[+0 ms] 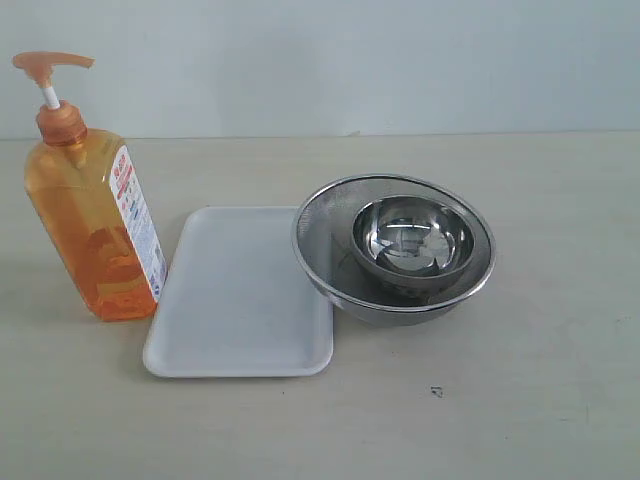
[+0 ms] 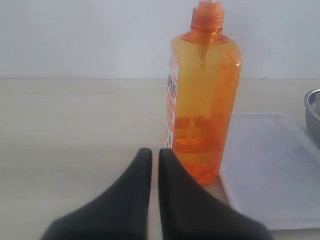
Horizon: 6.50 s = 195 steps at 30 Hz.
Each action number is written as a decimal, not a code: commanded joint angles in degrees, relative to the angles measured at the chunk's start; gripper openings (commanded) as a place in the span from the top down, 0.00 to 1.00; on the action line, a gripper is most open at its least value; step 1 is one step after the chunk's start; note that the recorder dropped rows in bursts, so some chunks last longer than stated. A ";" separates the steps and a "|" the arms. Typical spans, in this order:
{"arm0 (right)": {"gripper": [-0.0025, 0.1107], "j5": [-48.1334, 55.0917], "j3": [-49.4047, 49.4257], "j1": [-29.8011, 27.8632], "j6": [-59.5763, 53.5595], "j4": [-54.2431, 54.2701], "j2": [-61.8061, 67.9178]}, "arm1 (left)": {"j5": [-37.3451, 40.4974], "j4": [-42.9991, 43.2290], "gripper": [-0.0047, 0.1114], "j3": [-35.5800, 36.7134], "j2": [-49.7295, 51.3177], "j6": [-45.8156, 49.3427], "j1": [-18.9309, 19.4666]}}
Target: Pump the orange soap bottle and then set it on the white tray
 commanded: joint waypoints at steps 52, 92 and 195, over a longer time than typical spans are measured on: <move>0.98 -0.55 -0.05 -0.18 -0.13 -0.09 -0.28 | -15.59 -0.34 0.92 -21.18 31.69 0.61 -0.02; 0.98 -28.83 -0.05 -0.18 10.46 -0.69 -0.28 | -20.64 -0.34 0.92 -21.18 37.76 0.61 -0.02; 0.98 -27.36 -18.32 29.08 -5.50 -0.69 52.35 | -50.61 7.47 0.41 -29.79 77.87 -2.22 -10.12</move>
